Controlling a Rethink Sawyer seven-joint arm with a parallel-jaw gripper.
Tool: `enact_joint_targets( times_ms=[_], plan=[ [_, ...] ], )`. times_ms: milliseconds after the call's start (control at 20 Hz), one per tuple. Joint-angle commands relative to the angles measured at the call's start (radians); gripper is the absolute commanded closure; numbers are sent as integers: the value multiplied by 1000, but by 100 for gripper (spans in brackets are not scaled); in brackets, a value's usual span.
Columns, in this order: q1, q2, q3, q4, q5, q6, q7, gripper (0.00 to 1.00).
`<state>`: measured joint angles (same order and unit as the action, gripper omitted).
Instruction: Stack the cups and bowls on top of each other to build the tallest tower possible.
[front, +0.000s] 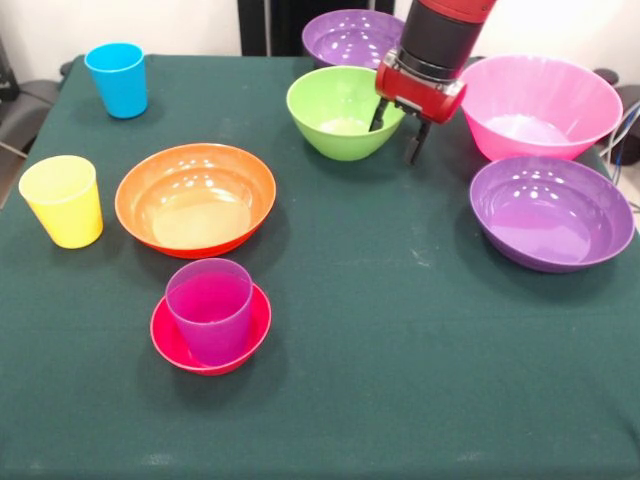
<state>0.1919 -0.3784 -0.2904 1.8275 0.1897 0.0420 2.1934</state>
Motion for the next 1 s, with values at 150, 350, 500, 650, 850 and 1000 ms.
enact_joint_targets(
  times_ms=[150,350,500,650,850,1000],
  plan=[
    [-22,-34,103,32,32,70,154,0],
    [-24,-40,104,32,30,75,151,0],
    [-26,-45,105,28,32,88,148,0],
    [-27,-43,107,26,33,84,149,0],
    [-26,-42,105,24,35,87,150,0],
    [-21,-43,99,20,36,96,148,0]
  ],
)
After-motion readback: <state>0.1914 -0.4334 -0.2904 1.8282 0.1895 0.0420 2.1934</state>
